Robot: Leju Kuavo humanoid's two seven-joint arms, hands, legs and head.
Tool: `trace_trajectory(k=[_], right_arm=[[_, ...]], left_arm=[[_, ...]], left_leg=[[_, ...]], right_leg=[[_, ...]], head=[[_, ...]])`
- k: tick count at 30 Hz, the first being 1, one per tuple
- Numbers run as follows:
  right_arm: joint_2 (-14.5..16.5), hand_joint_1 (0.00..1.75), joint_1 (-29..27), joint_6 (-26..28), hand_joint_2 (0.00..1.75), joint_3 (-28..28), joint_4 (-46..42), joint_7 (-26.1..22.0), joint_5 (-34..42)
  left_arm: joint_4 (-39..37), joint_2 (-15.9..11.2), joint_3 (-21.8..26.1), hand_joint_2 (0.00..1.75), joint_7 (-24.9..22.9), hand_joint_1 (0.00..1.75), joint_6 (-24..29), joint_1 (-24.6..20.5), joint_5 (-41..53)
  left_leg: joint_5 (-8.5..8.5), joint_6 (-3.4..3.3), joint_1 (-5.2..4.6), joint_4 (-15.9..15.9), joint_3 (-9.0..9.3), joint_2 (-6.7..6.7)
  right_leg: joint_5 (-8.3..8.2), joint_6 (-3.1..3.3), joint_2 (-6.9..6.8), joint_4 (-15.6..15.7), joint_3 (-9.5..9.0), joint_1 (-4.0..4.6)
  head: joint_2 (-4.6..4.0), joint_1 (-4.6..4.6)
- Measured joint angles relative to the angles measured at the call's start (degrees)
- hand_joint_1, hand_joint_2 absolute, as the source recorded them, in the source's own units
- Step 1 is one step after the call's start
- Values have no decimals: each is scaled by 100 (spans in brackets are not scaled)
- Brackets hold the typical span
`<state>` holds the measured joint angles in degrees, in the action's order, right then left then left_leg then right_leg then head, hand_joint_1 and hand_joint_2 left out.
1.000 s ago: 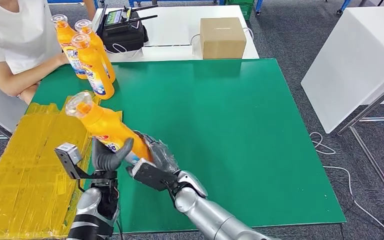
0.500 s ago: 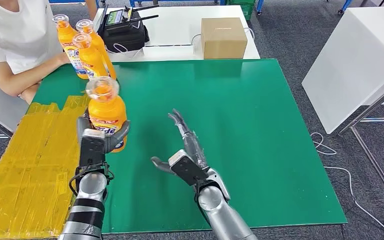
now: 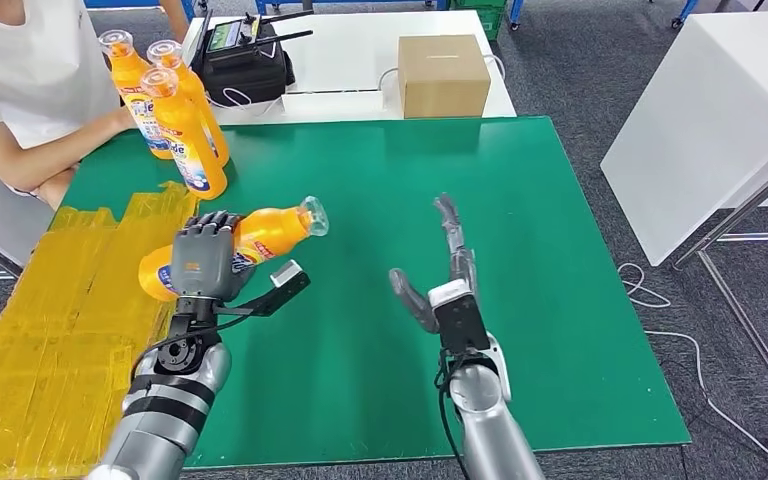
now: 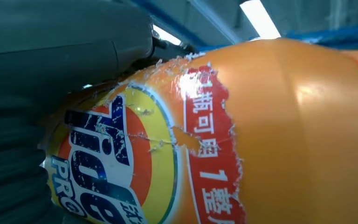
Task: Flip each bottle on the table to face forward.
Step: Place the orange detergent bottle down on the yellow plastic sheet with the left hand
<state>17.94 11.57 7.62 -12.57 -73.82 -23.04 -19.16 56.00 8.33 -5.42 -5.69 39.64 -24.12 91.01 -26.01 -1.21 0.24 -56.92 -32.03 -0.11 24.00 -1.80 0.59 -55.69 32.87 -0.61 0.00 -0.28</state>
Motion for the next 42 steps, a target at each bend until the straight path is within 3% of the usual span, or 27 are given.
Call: trace_trajectory(k=[4, 8, 15, 25, 26, 29, 30, 35, 42], right_arm=[[-109, 0, -4, -22, 175, 173, -147, -17, 121], [-199, 0, 5, -44, 175, 265, -233, -22, 173], [-268, 0, 88, -78, 175, 293, -249, -21, 205], [-280, 0, 113, -80, 175, 293, -246, -16, 222], [-285, 0, 113, -80, 175, 293, -246, -16, 223], [-294, 0, 116, -80, 175, 293, -240, -15, 224], [-294, 0, 117, -79, 175, 293, -233, -15, 224], [-294, 0, 117, -45, 175, 281, -178, -15, 231], [-294, 0, 117, -29, 175, 270, -127, -15, 239]], left_arm=[[-1227, -572, -725, 175, -1234, 175, -100, -519, -92], [-2363, -1092, -1327, 175, -1922, 175, -582, -909, -109], [-3265, -1709, -1620, 175, -2541, 175, -1152, -1284, -120], [-3598, -1981, -1668, 175, -2864, 175, -1210, -1381, -117], [-3617, -2034, -1670, 175, -2898, 154, -1210, -1390, -117], [-3666, -2167, -1670, 175, -2967, 23, -1133, -1396, -119], [-3681, -2195, -1670, 175, -2972, 0, -1059, -1387, -119], [-3741, -2242, -1671, 175, -2712, 0, -586, -1300, -116], [-3776, -2237, -1664, 175, -2569, 0, -478, -1284, -116]], left_leg=[[1, 1, 0, 0, 0, -3], [2, 2, 1, 0, 0, 11], [1, 3, 2, 3, -1, 12], [-7, 19, 18, 3, 35, 108], [-5, 22, 20, 3, 38, 105], [7, 40, 33, 3, 31, 67], [10, 46, 37, 3, 25, 55], [16, 54, 39, 3, 14, 22], [17, 54, 24, 2, 11, 14]], right_leg=[[0, 0, 0, -4, -2, 1], [0, 0, 11, -8, 1, 1], [0, 0, 12, -9, -2, 1], [-16, 25, 107, -35, 6, 14], [-16, 27, 107, -39, 8, 17], [-11, 34, 75, -44, 9, 30], [-10, 36, 61, -45, 9, 34], [-10, 36, 34, -44, 9, 37], [-10, 36, 22, -42, 9, 21]], head=[[0, 1], [0, 1], [0, 3], [0, 2], [0, 0], [0, 0], [0, 1], [0, 2], [0, 3]])
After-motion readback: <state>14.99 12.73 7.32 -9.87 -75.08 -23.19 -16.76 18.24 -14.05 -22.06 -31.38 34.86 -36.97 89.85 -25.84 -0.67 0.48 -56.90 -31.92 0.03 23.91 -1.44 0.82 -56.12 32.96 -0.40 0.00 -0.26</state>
